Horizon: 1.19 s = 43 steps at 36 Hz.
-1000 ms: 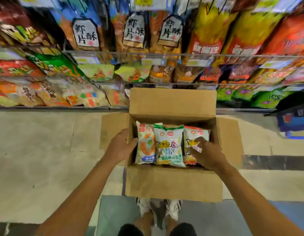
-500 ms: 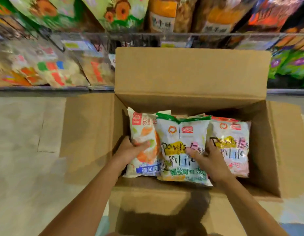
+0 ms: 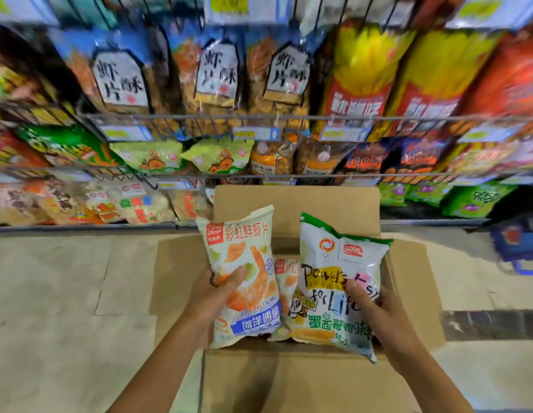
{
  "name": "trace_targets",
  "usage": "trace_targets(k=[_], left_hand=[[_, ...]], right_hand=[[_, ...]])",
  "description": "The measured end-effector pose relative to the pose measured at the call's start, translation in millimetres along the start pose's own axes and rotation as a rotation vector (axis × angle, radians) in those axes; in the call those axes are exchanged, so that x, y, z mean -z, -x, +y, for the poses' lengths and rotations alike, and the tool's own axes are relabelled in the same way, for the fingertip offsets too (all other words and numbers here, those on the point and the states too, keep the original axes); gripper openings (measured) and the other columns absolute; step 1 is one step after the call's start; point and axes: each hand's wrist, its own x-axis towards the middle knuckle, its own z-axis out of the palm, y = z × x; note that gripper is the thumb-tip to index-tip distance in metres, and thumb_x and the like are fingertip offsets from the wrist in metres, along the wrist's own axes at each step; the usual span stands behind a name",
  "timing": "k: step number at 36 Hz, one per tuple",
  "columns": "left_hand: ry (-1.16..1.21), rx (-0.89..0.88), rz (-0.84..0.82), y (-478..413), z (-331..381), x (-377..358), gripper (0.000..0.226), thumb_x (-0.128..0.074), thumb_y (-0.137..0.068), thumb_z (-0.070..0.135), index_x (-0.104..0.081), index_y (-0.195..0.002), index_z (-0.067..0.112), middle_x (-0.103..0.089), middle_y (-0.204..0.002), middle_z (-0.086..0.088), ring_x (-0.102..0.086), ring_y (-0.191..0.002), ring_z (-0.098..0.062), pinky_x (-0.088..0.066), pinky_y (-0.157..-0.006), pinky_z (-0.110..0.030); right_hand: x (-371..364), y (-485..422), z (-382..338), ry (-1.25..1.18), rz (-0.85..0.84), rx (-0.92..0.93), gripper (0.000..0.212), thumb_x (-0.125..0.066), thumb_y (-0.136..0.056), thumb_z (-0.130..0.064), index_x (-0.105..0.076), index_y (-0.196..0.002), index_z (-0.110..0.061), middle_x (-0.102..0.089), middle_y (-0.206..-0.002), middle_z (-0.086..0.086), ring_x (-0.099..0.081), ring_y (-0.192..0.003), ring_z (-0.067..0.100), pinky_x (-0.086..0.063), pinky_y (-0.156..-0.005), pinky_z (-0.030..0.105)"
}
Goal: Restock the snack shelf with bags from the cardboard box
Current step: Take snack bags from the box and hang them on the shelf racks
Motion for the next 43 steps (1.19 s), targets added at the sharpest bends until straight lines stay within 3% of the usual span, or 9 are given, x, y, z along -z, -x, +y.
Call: trace_targets(k=[2, 9, 12, 17, 23, 27, 32, 36, 43], left_hand=[[-0.016, -0.044, -0.016, 48, 36, 4, 0.056, -0.081, -0.071, 0.050, -0.064, -0.120, 0.027, -0.078, -0.104, 0.004, -0.077, -0.089, -0.019, -0.062, -0.081, -0.043], [-0.007, -0.212, -0.010, 216, 156, 13, 0.088, -0.092, -0.048, 0.062, -0.062, -0.122, 0.026, -0.077, -0.107, 0.003, -0.076, -0.094, -0.020, -0.059, -0.088, -0.043], [0.036, -0.297, 0.006, 288, 201, 13, 0.078, -0.090, -0.062, 0.043, -0.051, -0.128, 0.026, -0.070, -0.108, 0.009, -0.071, -0.092, -0.015, -0.059, -0.078, -0.033], [0.047, -0.406, -0.032, 368, 249, 18, 0.068, -0.083, -0.074, 0.023, -0.046, -0.132, 0.024, -0.065, -0.099, 0.010, -0.066, -0.087, -0.011, -0.055, -0.073, -0.029], [0.020, -0.597, -0.068, 437, 277, 26, 0.060, -0.080, -0.070, 0.033, -0.048, -0.120, 0.029, -0.062, -0.098, 0.015, -0.060, -0.081, -0.002, -0.051, -0.060, -0.015], [0.002, -0.706, -0.105, 458, 287, 32, 0.071, -0.077, -0.067, 0.048, -0.044, -0.127, 0.033, -0.063, -0.107, 0.017, -0.064, -0.090, -0.002, -0.051, -0.065, -0.016], [0.019, -0.798, -0.100, 485, 303, 29, 0.083, -0.075, -0.075, 0.051, -0.039, -0.147, 0.029, -0.057, -0.118, 0.024, -0.059, -0.093, 0.002, -0.048, -0.080, -0.020], [-0.008, -0.857, -0.118, 510, 316, 16, 0.079, -0.068, -0.089, 0.038, -0.027, -0.155, 0.023, -0.045, -0.110, 0.022, -0.042, -0.079, 0.007, -0.037, -0.078, -0.018], [-0.035, -0.894, -0.118, 493, 340, -14, 0.062, -0.078, -0.077, 0.047, -0.046, -0.129, 0.039, -0.064, -0.115, 0.025, -0.064, -0.092, 0.008, -0.053, -0.069, -0.013]], right_hand=[[11, 39, -41, 0.016, -0.020, 0.041, 0.032, -0.067, -0.090, -0.036, -0.068, -0.117, -0.018, -0.078, -0.103, 0.003, -0.076, -0.091, 0.024, -0.061, -0.078, 0.041], [43, 184, -190, 0.038, 0.028, 0.242, 0.044, -0.070, -0.086, -0.048, -0.050, -0.124, -0.038, -0.063, -0.113, -0.024, -0.060, -0.096, -0.007, -0.045, -0.072, 0.007], [53, 243, -239, 0.061, 0.053, 0.315, 0.083, -0.070, -0.059, -0.082, -0.049, -0.128, -0.040, -0.059, -0.122, -0.023, -0.056, -0.105, -0.003, -0.045, -0.086, 0.018], [70, 313, -288, 0.017, 0.076, 0.405, 0.084, -0.062, -0.087, -0.052, -0.017, -0.156, -0.034, -0.025, -0.161, -0.007, -0.026, -0.148, 0.020, -0.025, -0.116, 0.038], [73, 378, -314, -0.006, 0.145, 0.520, 0.078, -0.066, -0.082, -0.052, -0.030, -0.149, -0.033, -0.044, -0.140, -0.011, -0.043, -0.119, 0.015, -0.031, -0.101, 0.029], [81, 399, -316, 0.015, 0.190, 0.538, 0.113, -0.060, -0.065, -0.080, -0.013, -0.158, -0.037, -0.012, -0.166, -0.009, -0.018, -0.151, 0.020, -0.017, -0.122, 0.048], [88, 425, -329, -0.020, 0.197, 0.573, 0.088, -0.058, -0.084, -0.059, -0.017, -0.157, -0.033, -0.021, -0.164, -0.005, -0.022, -0.150, 0.022, -0.019, -0.120, 0.045], [98, 431, -329, 0.011, 0.236, 0.646, 0.095, -0.063, -0.073, -0.067, -0.022, -0.155, -0.040, -0.030, -0.160, -0.011, -0.027, -0.147, 0.017, -0.022, -0.119, 0.042], [128, 424, -355, -0.014, 0.243, 0.695, 0.073, -0.061, -0.087, -0.051, -0.029, -0.151, -0.037, -0.040, -0.144, -0.015, -0.036, -0.140, 0.017, -0.029, -0.112, 0.037]])
